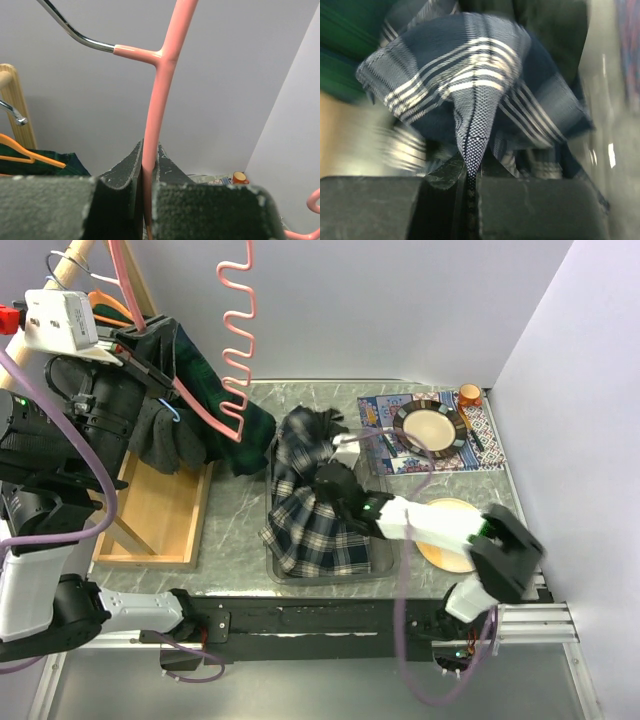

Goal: Remove the skirt from the hanger

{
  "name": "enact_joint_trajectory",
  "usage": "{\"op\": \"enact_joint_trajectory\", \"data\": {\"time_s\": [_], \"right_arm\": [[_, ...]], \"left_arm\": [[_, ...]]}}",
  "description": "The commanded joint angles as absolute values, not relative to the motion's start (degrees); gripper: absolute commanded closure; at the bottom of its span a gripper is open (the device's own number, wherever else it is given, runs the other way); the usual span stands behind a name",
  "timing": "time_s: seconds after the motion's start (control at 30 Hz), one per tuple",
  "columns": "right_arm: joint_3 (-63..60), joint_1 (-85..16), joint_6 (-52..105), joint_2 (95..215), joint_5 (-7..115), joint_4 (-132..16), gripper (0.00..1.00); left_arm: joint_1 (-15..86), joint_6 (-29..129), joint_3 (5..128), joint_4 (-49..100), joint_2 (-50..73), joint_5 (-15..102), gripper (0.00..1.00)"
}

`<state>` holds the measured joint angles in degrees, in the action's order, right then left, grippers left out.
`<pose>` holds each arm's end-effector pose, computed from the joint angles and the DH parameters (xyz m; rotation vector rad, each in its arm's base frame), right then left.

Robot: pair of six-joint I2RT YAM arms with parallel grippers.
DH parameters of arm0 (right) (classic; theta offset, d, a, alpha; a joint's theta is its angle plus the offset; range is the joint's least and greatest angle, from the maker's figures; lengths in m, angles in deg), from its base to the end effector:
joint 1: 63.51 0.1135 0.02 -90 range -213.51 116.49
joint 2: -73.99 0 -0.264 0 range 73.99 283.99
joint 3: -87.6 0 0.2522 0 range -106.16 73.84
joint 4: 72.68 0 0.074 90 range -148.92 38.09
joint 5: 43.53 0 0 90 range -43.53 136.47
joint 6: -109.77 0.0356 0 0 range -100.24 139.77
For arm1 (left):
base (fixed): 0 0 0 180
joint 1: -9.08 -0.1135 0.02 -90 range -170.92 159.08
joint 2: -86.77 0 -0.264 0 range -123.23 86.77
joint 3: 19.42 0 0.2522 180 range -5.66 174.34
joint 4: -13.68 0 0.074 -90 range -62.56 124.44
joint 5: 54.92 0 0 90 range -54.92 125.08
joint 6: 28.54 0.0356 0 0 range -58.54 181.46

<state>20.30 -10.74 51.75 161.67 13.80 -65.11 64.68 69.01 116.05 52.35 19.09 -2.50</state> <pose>0.2195 0.2571 0.2407 -0.0139 1.9952 0.3711 0.0769 -0.0738 0.6409 0.0311 1.1832 -0.3914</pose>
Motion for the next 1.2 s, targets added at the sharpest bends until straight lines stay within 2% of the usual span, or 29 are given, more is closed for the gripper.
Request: {"op": "enact_joint_trajectory", "data": {"time_s": [0.0, 0.23, 0.37, 0.5, 0.67, 0.8, 1.17], "right_arm": [[15.42, -12.62, 56.08, 168.44, 21.24, -63.15, 1.00], [10.48, -14.03, 51.32, 175.24, 20.55, -62.17, 1.00], [6.26, -14.03, 54.56, 175.77, 10.79, -51.90, 1.00], [10.72, -11.49, 55.37, 170.69, 8.08, -49.52, 1.00], [10.73, -10.34, 51.15, 166.28, 1.48, -45.39, 1.00], [12.23, -10.42, 45.45, 161.53, -3.10, -48.01, 1.00], [9.16, -10.95, 43.23, 163.01, -4.77, -47.31, 1.00]], "left_arm": [[64.81, 70.34, 115.46, 49.68, 20.76, -3.94, 0.99], [64.81, 71.39, 113.35, 49.41, 21.64, -5.61, 0.99], [64.90, 71.13, 110.72, 48.71, 22.43, -6.49, 0.99], [64.81, 71.74, 109.83, 48.45, 22.70, -7.46, 0.99], [64.81, 69.55, 107.29, 49.50, 23.66, -7.64, 0.99], [64.81, 68.49, 107.28, 50.11, 23.75, -7.20, 0.99], [64.81, 73.67, 106.50, 48.89, 24.19, -7.82, 0.99]]}}
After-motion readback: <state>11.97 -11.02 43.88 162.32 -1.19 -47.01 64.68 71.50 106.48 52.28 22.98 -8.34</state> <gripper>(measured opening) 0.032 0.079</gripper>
